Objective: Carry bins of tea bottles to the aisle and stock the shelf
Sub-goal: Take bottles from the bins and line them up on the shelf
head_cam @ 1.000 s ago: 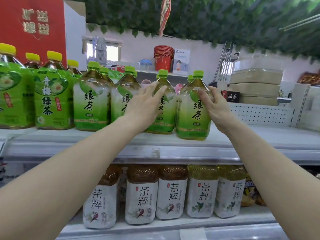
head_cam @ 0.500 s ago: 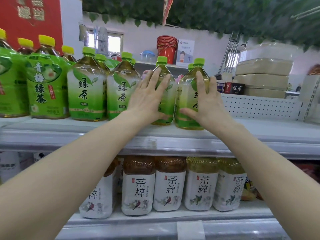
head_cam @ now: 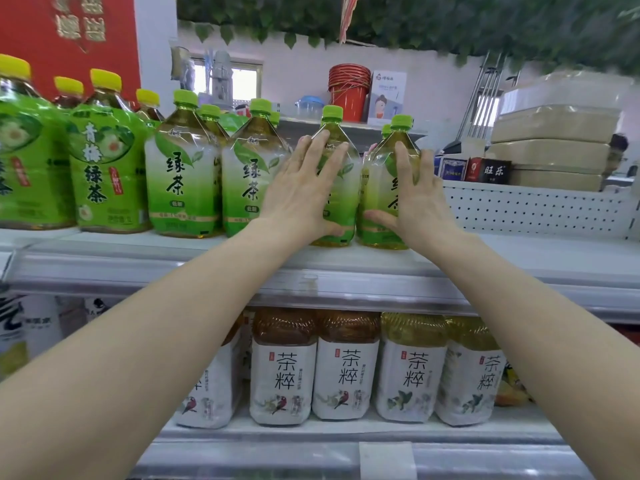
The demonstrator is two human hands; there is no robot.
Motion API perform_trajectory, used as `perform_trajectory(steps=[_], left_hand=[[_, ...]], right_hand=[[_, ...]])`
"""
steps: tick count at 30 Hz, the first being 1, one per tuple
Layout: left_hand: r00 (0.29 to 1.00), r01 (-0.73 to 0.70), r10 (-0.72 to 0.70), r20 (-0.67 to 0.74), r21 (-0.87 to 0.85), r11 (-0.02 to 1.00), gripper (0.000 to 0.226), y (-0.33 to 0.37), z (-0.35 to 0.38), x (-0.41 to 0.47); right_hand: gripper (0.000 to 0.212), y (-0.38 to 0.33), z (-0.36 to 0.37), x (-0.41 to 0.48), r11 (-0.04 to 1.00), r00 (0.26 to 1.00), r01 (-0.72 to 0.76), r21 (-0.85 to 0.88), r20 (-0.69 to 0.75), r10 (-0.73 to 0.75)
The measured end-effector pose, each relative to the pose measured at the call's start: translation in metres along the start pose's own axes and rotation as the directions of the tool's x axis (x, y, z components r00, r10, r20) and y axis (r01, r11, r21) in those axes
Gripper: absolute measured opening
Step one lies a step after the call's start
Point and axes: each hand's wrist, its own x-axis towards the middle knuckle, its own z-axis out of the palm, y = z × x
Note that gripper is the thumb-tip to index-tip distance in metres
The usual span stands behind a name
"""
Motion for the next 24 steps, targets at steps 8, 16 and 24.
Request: perform_trajectory(steps=[8,16,24], left_hand=[[0.996,0.021,-0.02,0.091,-0.005,1.0,0.106,0.009,-0.017,-0.023],[0.998,0.047,-0.047,0.041,-0.01,0.999,0.072,0.042,-0.05,-0.101],[0.996,0.071,-0.073,0.052,0.025,0.997,0.051,0.061,-0.062,-0.221]], right_hand=[[0.098,0.013,-0.019,-0.013,0.981,0.994,0.087,-0.174,0.077,-0.074],[0.067,0.022,-0.043,-0.089,0.951,0.959,0.283,-0.121,0.01,-0.284],[0.056,0.019,-0.056,-0.211,0.92,0.923,0.384,-0.077,0.037,-0.382]])
